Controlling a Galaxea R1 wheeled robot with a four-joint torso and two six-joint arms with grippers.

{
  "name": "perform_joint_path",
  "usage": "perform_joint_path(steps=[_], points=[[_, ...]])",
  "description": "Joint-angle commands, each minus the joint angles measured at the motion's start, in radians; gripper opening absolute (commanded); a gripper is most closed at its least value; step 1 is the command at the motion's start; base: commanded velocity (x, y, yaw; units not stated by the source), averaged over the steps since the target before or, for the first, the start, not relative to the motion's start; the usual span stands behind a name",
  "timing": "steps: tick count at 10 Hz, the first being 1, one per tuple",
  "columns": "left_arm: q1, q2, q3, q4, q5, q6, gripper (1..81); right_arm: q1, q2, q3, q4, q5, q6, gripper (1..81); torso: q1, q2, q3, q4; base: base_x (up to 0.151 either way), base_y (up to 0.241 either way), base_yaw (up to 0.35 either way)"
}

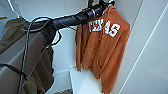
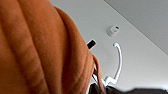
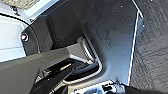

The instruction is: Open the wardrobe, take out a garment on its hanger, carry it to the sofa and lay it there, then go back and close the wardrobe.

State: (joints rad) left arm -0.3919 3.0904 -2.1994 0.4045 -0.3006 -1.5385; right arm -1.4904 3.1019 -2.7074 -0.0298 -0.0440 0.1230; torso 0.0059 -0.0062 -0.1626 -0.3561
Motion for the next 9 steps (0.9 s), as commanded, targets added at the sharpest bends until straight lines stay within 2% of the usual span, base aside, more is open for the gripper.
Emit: perform_joint_path(steps=[1,2,3,6,7,8,9], points=[[-0.235,-0.005,0.013,0.007,-0.037,0.014,1.0,0.032,0.000,0.003,0.007,-0.062,-0.005,81.1,0.000,0.000,0.000,0.097,0.000,0.000,0.000],[-0.229,-0.008,0.027,0.020,-0.034,0.014,1.0,0.032,0.000,0.002,0.008,-0.062,-0.005,81.1,0.000,0.000,0.000,0.109,0.000,0.000,0.000],[-0.218,-0.005,0.053,0.031,-0.023,0.015,1.0,0.034,-0.001,0.002,0.008,-0.062,-0.003,81.1,0.000,0.000,0.000,0.134,0.000,0.000,0.000],[-0.212,0.024,0.061,0.053,-0.008,0.015,1.0,0.037,-0.006,0.002,0.007,-0.062,-0.005,81.1,0.000,0.000,0.000,0.236,0.000,0.000,0.000],[-0.212,0.035,0.056,0.054,0.017,0.017,1.0,0.038,-0.009,0.002,0.007,-0.062,-0.005,81.1,0.000,0.000,0.000,0.270,0.000,0.000,0.000],[-0.213,0.045,0.058,0.059,0.031,0.018,1.0,0.041,-0.012,0.002,0.010,-0.060,-0.002,81.1,0.000,0.000,0.000,0.207,0.000,0.000,0.000],[-0.212,0.048,0.062,0.074,0.032,0.017,1.0,0.041,-0.013,0.003,0.010,-0.060,-0.002,81.1,0.000,0.000,0.000,0.239,0.000,0.000,0.000]])
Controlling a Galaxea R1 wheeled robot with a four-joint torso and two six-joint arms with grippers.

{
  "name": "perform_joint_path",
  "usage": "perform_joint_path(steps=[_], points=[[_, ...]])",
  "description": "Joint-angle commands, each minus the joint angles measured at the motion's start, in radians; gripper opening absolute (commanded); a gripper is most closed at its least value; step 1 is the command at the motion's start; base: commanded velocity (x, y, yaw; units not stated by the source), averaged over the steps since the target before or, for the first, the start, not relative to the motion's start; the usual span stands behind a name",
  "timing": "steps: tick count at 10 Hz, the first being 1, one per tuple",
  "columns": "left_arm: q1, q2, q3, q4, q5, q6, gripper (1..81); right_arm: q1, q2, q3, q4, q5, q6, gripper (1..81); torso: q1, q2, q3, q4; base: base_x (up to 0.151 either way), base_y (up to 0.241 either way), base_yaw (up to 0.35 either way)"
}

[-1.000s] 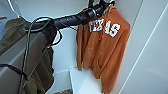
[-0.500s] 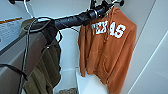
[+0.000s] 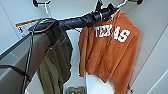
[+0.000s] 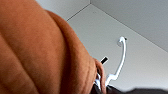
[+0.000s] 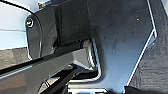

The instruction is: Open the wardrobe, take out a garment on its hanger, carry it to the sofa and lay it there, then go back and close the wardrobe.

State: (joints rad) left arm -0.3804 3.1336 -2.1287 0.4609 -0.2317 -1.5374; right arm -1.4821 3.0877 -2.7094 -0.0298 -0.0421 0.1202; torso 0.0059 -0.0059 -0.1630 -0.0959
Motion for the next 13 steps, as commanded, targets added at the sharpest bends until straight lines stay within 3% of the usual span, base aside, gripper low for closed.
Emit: perform_joint_path(steps=[1,6,10,12,13], points=[[-0.220,0.002,0.013,0.021,-0.037,0.016,1.0,0.033,0.001,0.004,0.010,-0.062,0.001,81.1,0.000,0.000,0.000,-0.002,0.000,0.000,0.000],[-0.162,0.013,0.163,0.030,0.011,0.026,1.0,0.039,0.001,0.004,0.007,-0.038,-0.004,81.1,0.000,0.000,0.000,0.003,0.000,0.000,0.000],[-0.107,-0.067,0.346,0.110,0.055,0.033,1.0,0.042,0.001,0.004,0.005,-0.039,-0.005,81.1,0.000,0.000,0.000,0.003,0.000,0.000,0.000],[-0.085,-0.087,0.348,0.116,0.054,0.033,1.0,0.041,0.001,0.005,0.005,-0.038,-0.005,81.1,0.000,0.000,0.000,0.003,0.000,0.000,0.000],[-0.077,-0.096,0.348,0.116,0.049,0.036,1.0,0.041,0.001,0.005,0.005,-0.038,-0.007,81.1,0.000,0.000,0.060,0.003,0.000,0.000,0.000]])
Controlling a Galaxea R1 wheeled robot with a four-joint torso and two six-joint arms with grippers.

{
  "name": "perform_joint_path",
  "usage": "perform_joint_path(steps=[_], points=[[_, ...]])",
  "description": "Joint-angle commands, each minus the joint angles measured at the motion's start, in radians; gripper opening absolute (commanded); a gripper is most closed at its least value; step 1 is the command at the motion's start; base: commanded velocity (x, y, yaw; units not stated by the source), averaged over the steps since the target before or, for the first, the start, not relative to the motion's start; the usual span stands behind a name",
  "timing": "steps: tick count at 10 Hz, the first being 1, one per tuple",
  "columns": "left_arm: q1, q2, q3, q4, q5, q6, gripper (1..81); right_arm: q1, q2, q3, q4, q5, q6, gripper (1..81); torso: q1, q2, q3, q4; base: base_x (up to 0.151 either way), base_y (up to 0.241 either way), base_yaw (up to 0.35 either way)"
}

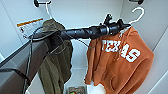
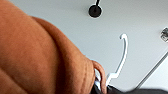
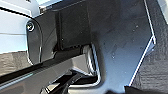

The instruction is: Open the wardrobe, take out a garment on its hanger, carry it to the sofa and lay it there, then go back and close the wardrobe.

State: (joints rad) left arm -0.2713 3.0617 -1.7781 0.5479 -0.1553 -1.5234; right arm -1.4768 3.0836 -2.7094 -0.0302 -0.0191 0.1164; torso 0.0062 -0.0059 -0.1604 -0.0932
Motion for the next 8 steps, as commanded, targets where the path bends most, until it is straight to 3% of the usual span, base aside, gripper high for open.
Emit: perform_joint_path(steps=[1,2,3,8], points=[[-0.176,-0.033,0.008,0.029,-0.029,0.026,1.0,0.037,0.005,0.005,0.006,-0.062,-0.003,81.1,0.000,0.000,0.091,0.000,0.000,0.000,0.000],[-0.157,-0.042,0.014,0.029,-0.032,0.038,1.0,0.037,0.005,0.005,0.006,-0.062,-0.003,81.1,0.000,0.000,0.082,0.000,0.000,0.000,0.000],[-0.142,-0.050,0.020,0.026,-0.033,0.049,1.0,0.035,0.005,0.005,0.006,-0.062,-0.003,81.1,0.000,0.001,0.035,0.000,0.000,0.000,0.000],[-0.070,-0.106,0.086,0.026,-0.036,0.080,1.0,0.037,0.006,0.005,0.006,-0.062,-0.003,81.1,-0.002,0.000,0.064,0.000,0.000,0.000,0.000]])
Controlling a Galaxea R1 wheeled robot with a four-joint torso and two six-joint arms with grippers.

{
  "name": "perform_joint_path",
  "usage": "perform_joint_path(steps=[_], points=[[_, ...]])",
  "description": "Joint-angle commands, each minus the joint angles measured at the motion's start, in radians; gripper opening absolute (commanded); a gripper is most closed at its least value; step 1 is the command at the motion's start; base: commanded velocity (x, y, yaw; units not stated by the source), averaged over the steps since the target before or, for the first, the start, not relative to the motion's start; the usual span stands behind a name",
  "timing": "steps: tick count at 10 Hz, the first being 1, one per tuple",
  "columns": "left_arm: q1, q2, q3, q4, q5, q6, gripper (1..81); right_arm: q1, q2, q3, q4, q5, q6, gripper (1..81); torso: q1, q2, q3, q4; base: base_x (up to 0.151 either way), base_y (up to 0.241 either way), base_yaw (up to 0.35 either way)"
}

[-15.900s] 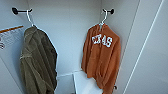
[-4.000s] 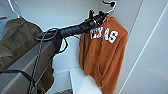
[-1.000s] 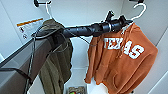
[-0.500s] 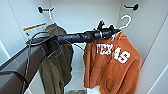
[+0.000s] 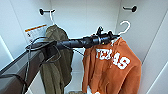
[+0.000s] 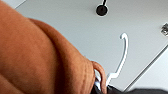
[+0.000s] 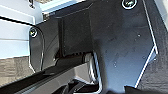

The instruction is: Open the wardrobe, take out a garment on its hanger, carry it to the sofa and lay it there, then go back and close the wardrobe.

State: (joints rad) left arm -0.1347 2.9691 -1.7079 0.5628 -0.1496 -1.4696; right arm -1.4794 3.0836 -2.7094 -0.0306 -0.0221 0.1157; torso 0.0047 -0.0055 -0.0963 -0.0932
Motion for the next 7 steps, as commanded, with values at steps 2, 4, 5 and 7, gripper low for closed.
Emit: perform_joint_path(steps=[2,4,5,7], points=[[-0.200,-0.019,0.020,0.011,-0.042,0.026,1.0,0.040,0.006,0.005,0.006,-0.058,-0.002,81.1,0.000,0.000,0.000,0.000,0.000,0.000,0.000],[-0.200,-0.019,0.022,0.011,-0.042,0.026,1.0,0.040,0.006,0.005,0.006,-0.059,-0.001,81.1,0.000,0.000,0.000,0.000,-0.036,0.000,0.000],[-0.200,-0.018,0.024,0.014,-0.042,0.028,1.0,0.040,0.006,0.004,0.006,-0.058,-0.002,81.1,0.001,0.000,0.000,0.000,-0.075,0.000,0.000],[-0.200,-0.016,0.033,0.014,-0.041,0.028,1.0,0.040,0.005,0.005,0.006,-0.058,-0.002,81.1,0.000,0.000,0.000,0.000,-0.082,0.000,0.000]])
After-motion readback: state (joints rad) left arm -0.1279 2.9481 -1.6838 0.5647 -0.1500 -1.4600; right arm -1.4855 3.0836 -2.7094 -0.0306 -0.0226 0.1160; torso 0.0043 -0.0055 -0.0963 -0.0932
